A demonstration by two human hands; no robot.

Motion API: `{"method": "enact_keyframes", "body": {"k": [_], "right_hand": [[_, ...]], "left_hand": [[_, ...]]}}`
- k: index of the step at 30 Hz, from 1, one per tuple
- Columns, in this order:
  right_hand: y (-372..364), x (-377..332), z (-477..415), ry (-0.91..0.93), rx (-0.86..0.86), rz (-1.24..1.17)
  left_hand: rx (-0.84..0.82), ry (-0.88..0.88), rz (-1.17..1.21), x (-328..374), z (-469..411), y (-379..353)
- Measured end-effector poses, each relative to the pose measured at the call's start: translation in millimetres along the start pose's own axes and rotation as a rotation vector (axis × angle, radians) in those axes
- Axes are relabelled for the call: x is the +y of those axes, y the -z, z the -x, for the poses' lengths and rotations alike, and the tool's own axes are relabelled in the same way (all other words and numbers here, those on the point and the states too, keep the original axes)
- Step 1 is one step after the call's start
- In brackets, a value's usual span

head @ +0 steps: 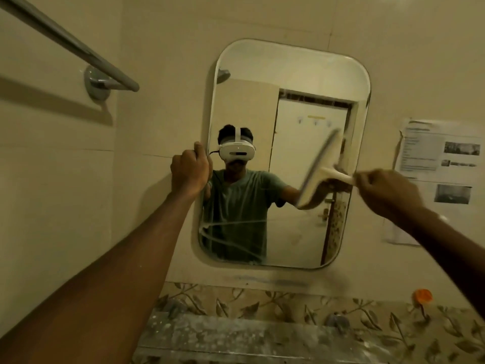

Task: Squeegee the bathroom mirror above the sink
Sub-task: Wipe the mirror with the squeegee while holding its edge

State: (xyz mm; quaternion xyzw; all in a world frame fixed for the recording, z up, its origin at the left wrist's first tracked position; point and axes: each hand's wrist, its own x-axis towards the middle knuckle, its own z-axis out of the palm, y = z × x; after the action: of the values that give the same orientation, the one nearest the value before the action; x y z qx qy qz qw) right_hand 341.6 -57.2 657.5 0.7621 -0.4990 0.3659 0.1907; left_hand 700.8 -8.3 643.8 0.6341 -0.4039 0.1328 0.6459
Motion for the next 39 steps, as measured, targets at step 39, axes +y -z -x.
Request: {"method": "enact_keyframes", "body": {"k": [39], "right_hand": [[80.1, -69.9, -118.1, 0.115, 0.183, -0.155]], "left_hand": [[0.15, -0.054, 0.016, 7.6, 6.1, -1.0]]}}
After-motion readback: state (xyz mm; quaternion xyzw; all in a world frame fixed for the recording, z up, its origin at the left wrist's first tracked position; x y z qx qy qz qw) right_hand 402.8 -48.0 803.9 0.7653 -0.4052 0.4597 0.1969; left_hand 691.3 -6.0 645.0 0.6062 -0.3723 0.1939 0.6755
